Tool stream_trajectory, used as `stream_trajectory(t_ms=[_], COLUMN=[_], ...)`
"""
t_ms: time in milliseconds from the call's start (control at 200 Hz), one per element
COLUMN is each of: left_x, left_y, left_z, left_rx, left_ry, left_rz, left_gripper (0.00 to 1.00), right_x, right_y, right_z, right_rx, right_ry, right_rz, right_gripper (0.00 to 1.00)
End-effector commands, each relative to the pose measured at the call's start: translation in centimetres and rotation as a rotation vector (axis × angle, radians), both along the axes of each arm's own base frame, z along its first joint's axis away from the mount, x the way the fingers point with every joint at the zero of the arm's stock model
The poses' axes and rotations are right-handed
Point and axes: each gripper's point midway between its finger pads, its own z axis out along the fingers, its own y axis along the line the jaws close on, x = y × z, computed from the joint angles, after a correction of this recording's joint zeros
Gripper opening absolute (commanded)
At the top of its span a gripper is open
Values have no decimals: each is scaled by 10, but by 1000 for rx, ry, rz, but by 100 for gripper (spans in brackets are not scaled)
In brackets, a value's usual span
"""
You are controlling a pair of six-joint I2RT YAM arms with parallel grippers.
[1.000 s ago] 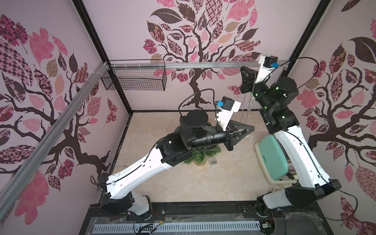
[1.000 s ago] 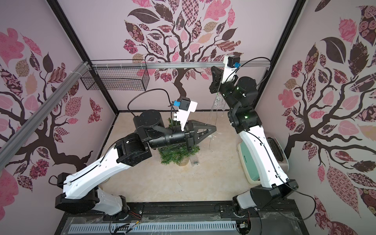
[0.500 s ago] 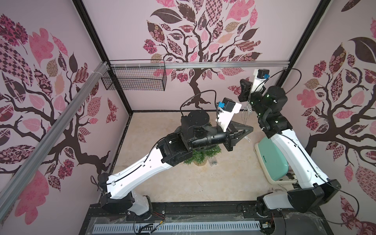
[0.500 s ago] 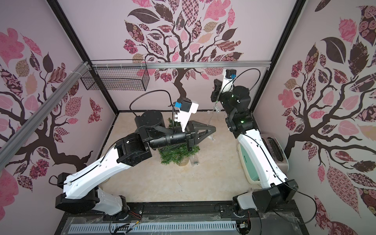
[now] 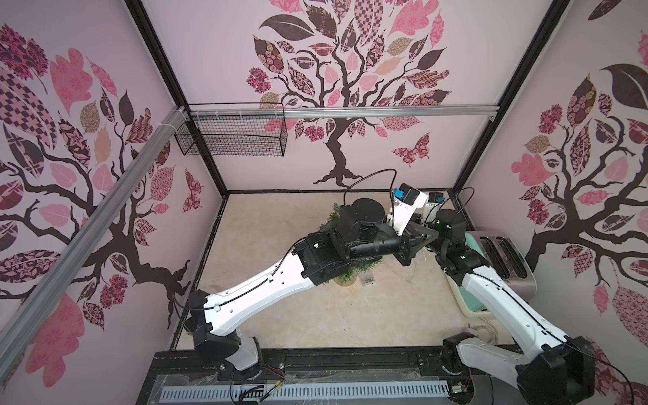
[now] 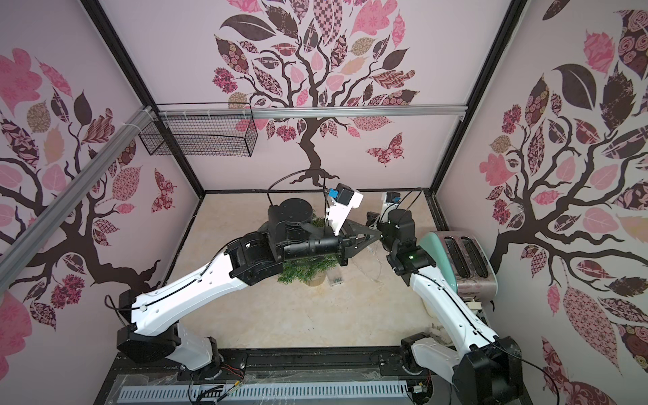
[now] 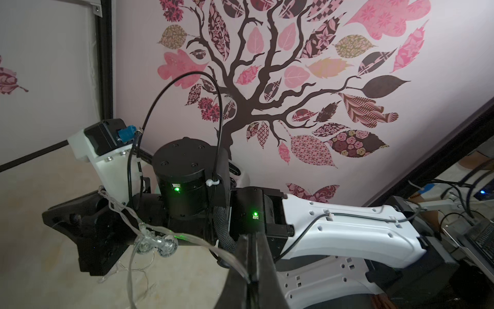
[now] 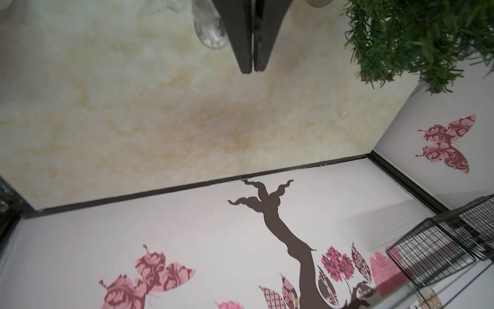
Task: Remove string lights from the small christmas tree
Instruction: Place the light string at the center of the board.
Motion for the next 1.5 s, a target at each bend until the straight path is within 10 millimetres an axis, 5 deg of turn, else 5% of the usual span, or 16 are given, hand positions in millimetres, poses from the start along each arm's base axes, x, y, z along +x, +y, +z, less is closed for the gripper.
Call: stream_trajectory(t_ms=[0,100,245,260,280,525,695,825,960,1170,1300,1466,1476,1491], left_x=[27,51,79,82,86,119,129,115,83,72,72,73,73,73], left_y=[-1,0,0,0,0,2,0,-10,-26,-30,-33,-31,-31,-31], left_z=[-14,-20,-26,-28,-31,-32,-37,-45,-75,-122,-132,-121,-121,-119], left_rx=[44,69,103,110,119,173,210,223,310,373,396,375,373,370], left_ry=[23,33,33,36,41,1,-17,-3,-16,62,81,66,67,66], left_rz=[102,163,235,243,254,358,389,347,298,278,273,280,277,277], left_gripper=[0,0,0,0,0,0,0,0,0,0,45,77,90,96], right_x=[-12,-25,-45,-47,-50,-79,-102,-118,-132,-140,-147,-148,-148,-146], right_y=[5,11,17,18,19,7,-8,-35,-72,-92,-100,-96,-95,-93], right_z=[0,-13,-21,-21,-22,-19,3,32,48,80,103,122,123,122], right_rx=[127,177,239,244,247,260,330,368,386,439,442,402,401,394], right_ry=[1,16,13,15,14,-2,-106,-254,-346,-429,-470,-466,-465,-459], right_rz=[17,59,118,124,130,112,69,-42,-218,-309,-337,-310,-305,-301], right_gripper=[32,53,69,92,99,100,100,100,100,100,100,100,100,100])
